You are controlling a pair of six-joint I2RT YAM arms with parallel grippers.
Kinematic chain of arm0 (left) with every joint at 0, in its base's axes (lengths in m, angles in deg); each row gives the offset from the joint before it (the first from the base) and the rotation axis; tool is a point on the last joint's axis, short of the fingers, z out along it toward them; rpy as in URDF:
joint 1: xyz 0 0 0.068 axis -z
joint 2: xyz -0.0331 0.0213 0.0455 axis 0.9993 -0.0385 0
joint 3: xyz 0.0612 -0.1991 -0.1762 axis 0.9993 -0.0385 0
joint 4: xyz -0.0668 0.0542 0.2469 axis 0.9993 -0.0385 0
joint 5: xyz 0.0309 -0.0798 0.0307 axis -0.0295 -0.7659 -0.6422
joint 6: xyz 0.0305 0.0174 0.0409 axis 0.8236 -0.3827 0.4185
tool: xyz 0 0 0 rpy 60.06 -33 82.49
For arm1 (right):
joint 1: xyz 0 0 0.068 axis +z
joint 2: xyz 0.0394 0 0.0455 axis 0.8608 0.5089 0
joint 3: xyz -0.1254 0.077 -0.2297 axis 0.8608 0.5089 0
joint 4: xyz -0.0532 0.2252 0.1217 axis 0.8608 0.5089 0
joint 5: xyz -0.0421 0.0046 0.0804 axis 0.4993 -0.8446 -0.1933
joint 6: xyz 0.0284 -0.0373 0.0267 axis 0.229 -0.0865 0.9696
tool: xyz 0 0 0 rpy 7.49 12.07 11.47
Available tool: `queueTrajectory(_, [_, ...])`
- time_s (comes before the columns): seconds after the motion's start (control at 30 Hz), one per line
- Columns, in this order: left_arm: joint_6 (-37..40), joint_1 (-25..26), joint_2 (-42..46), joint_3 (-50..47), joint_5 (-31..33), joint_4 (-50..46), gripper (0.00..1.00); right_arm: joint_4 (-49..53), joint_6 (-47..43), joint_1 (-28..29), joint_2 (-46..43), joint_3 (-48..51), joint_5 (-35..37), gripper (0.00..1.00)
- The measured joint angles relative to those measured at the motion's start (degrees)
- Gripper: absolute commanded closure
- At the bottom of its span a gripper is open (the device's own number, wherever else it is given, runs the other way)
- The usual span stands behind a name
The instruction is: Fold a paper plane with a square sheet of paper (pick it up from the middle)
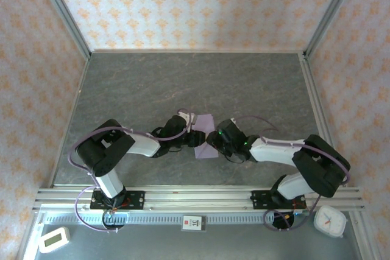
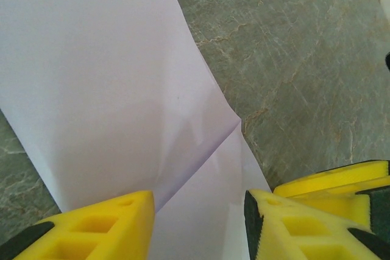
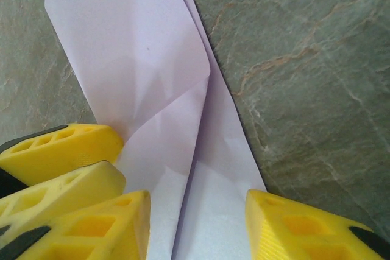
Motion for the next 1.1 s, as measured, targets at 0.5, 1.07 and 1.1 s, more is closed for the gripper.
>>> queueTrajectory(0.5, [-0.87, 0.00, -0.46, -0.94, -0.68, 2.86, 0.52, 1.55, 1.62, 0.79, -5.05, 4.44, 1.90, 0.50])
queueTrajectory(1.07, [-0.87, -0.26, -0.46, -1.68, -0.83, 4.20, 0.52, 9.70, 0.59, 3.63, 1.68, -3.10, 6.23, 0.60])
queueTrajectory(1.1, [-0.87, -0.26, -0.46, -1.68, -0.83, 4.20, 0.52, 9.90, 0.57, 3.67, 1.68, -3.26, 6.32, 0.61])
